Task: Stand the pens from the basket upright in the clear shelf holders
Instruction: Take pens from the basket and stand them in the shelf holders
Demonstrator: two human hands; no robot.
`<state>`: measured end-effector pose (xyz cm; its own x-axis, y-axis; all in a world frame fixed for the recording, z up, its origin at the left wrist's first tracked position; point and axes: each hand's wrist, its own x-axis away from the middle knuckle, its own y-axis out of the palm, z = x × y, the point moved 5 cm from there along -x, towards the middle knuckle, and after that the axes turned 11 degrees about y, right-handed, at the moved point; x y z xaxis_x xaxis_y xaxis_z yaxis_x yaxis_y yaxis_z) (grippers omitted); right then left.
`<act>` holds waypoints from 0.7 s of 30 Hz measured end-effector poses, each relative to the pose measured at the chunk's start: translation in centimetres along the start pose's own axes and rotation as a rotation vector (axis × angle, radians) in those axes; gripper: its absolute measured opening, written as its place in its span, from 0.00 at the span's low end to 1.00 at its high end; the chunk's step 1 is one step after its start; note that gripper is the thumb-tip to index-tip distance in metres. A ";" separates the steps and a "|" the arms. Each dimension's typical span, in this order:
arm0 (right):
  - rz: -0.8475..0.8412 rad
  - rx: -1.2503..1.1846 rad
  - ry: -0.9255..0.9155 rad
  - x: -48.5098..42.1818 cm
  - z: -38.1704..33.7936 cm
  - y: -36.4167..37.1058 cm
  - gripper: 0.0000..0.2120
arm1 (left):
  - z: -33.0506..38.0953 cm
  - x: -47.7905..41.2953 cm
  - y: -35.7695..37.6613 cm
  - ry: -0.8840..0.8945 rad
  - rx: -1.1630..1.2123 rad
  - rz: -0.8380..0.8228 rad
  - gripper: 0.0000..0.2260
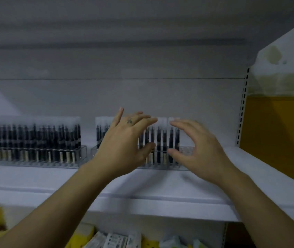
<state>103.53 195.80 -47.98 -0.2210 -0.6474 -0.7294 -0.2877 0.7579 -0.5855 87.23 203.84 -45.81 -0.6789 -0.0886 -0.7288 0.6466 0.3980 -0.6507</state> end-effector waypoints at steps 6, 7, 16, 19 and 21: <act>-0.097 -0.032 -0.072 4.8 -6.1 3.4 0.30 | 0.0 7.7 -3.0 -0.043 0.010 -0.020 0.24; -0.116 -0.043 -0.087 5.4 -7.2 4.3 0.30 | -0.3 9.3 -3.3 -0.072 0.012 -0.031 0.24; -0.373 -0.210 -0.119 13.3 -13.6 15.5 0.28 | -2.0 25.8 -4.3 -0.387 0.072 -0.077 0.23; -0.511 -0.228 -0.042 17.9 -13.6 20.9 0.29 | -1.7 31.7 -2.4 -0.516 0.142 -0.131 0.23; -0.634 -0.223 0.028 21.1 -12.8 24.7 0.29 | -1.5 35.7 -0.3 -0.619 0.202 -0.204 0.24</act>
<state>79.82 199.82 -73.27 0.0307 -0.9659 -0.2570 -0.5550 0.1973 -0.8081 62.27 201.93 -71.25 -0.5090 -0.6740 -0.5353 0.6197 0.1447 -0.7714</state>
